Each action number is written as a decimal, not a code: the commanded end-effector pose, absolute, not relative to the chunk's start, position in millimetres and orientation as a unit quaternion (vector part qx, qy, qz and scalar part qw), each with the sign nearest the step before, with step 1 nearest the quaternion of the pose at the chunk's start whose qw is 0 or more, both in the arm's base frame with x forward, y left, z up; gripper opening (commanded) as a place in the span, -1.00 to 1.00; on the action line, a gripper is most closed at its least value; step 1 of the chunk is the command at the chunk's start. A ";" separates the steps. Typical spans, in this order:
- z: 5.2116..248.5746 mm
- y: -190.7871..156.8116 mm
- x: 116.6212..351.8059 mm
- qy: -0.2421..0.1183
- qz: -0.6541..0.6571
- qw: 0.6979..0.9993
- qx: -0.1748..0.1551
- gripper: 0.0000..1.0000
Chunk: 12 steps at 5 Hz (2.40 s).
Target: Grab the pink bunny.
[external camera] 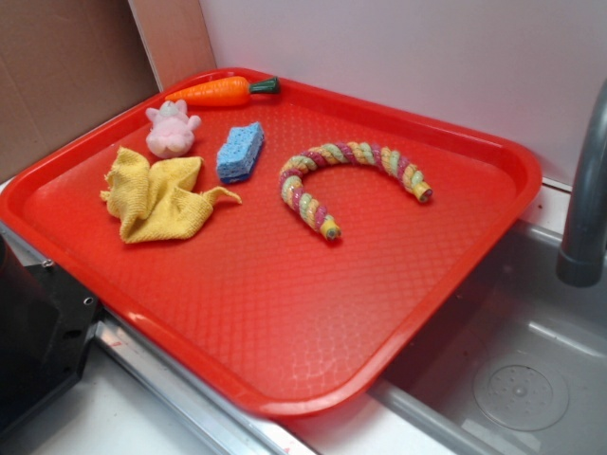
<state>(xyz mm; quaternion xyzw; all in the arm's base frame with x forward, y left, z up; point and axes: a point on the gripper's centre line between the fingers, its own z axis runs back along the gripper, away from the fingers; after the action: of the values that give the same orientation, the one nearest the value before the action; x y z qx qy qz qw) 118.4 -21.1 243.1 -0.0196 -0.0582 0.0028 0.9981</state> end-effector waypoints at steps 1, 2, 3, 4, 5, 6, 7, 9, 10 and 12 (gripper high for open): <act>243.1 -21.1 118.4 -0.058 0.003 0.998 -0.020 1.00; 240.1 -10.8 133.9 -0.066 0.085 0.994 -0.036 1.00; 232.5 3.5 149.0 -0.076 0.198 0.976 -0.051 1.00; 224.5 17.9 165.8 -0.078 0.261 0.961 -0.041 1.00; 207.5 35.1 180.9 -0.094 0.318 0.943 -0.032 1.00; 184.5 54.5 196.9 -0.103 0.350 0.931 -0.012 1.00; 161.4 73.3 211.2 -0.094 0.376 0.922 -0.012 1.00; 102.7 104.5 230.2 -0.093 0.437 0.894 0.027 1.00; 80.1 111.3 236.2 -0.085 0.453 0.887 0.030 1.00; 41.1 121.7 239.2 -0.084 0.479 0.872 0.053 1.00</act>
<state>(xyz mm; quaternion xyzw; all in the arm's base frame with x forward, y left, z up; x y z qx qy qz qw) 244.7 108.5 33.1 0.0530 -0.0698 0.4649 0.8810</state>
